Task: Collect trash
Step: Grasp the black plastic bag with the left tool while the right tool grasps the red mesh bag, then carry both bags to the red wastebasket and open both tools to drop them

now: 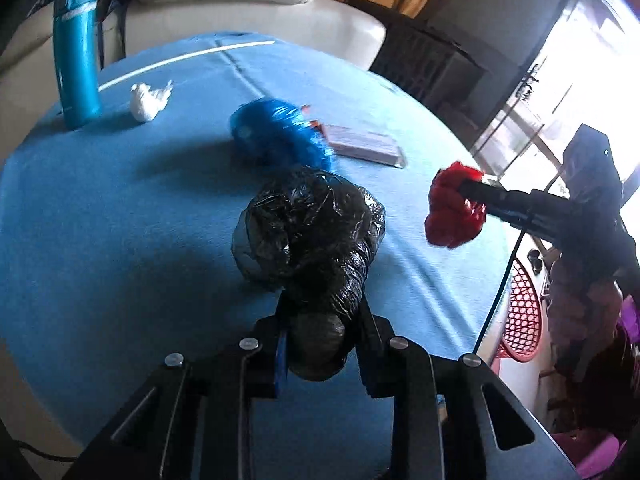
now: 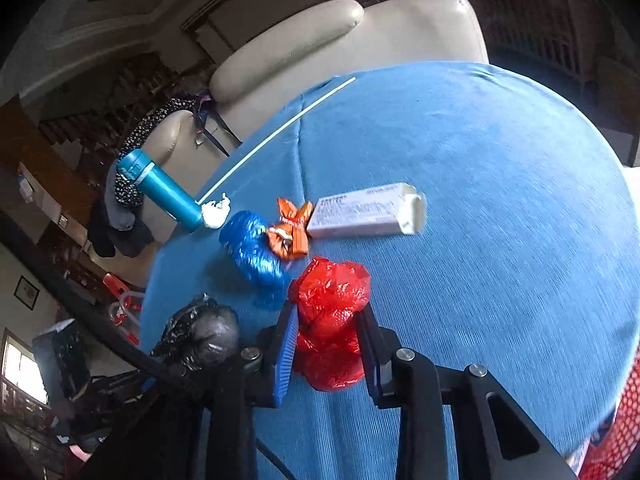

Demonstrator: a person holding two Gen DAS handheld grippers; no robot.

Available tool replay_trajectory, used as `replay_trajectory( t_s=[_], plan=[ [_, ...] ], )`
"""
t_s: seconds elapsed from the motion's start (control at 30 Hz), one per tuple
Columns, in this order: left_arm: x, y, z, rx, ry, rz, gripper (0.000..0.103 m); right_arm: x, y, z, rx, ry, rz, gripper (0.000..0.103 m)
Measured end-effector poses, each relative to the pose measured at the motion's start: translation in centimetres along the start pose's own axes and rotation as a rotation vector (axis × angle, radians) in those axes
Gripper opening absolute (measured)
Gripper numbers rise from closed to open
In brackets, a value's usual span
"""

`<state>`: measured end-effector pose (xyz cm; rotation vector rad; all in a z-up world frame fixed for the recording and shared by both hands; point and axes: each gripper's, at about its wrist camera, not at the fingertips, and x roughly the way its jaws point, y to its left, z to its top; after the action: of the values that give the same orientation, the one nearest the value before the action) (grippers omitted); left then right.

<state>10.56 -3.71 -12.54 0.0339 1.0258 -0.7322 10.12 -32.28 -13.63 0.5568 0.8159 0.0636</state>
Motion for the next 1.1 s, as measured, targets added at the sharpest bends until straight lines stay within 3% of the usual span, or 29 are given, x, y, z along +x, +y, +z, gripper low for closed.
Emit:
replay_trajectory(
  t_s=[0.43, 0.7, 1.1],
  plan=[
    [-1.1, -5.6, -1.3, 0.115, -0.030, 0.028, 0.030, -6.0, -3.7, -2.8, 0.106, -0.080, 0.015, 0.031],
    [-2.2, -7.5, -1.8, 0.147, -0.049, 0.032, 0.030, -8.6, -4.2, -3.8, 0.108, -0.128, 0.027, 0.031],
    [-4.2, -11.4, -2.4, 0.237, -0.108, 0.177, 0.030, -12.1, -3.3, -5.2, 0.062, -0.191, 0.027, 0.031]
  ],
)
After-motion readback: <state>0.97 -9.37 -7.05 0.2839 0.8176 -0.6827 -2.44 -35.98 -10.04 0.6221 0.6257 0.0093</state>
